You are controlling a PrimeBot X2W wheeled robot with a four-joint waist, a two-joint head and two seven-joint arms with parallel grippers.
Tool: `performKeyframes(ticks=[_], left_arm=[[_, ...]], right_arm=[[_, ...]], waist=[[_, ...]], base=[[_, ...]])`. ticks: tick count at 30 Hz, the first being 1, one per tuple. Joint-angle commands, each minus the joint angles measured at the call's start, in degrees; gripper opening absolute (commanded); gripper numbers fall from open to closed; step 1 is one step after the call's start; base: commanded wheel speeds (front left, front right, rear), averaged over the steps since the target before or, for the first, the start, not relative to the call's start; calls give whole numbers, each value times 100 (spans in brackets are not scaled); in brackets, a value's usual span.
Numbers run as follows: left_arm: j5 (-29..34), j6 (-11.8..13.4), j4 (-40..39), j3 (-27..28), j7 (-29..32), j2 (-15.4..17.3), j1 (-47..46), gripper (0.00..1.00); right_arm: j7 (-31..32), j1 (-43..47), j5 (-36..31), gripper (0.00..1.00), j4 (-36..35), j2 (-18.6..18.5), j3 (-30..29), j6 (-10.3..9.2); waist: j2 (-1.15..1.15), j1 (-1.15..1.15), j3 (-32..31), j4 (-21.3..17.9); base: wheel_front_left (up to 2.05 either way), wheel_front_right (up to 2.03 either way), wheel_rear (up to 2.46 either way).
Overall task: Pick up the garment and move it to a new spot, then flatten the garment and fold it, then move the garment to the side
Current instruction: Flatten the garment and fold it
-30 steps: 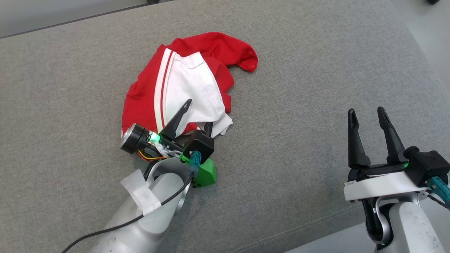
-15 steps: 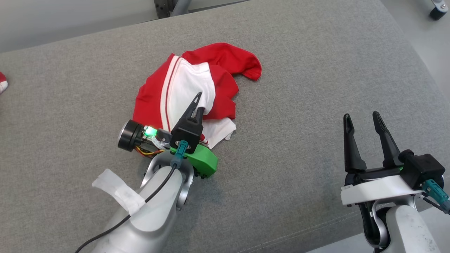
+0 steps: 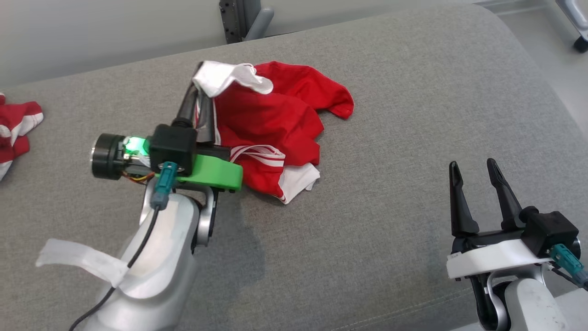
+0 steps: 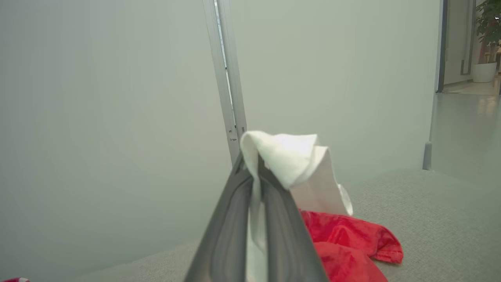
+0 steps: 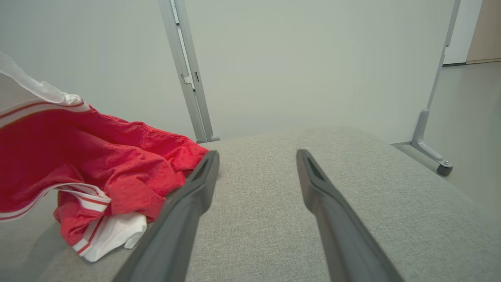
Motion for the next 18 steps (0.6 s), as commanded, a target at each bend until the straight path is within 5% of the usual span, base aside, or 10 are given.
performKeyframes(ticks=[1, 10, 18], left_arm=[[-44, 52, -136, 135, 0, 58, 98, 0], [-176, 192, -787, 884, 0, 355, 666, 0], [-319, -113, -1435, 1383, 0, 414, 1819, 0]], right_arm=[[-21, 57, -33, 100, 17, -14, 11, 0], [-21, 84, -54, 100, -17, -14, -26, 0], [-21, 93, -67, 100, -23, -14, -109, 0]], waist=[[33, 0, -93, 91], [33, 0, -136, 231], [33, 0, -76, 322]], base=[[0, 0, 0], [0, 0, 0], [0, 0, 0]])
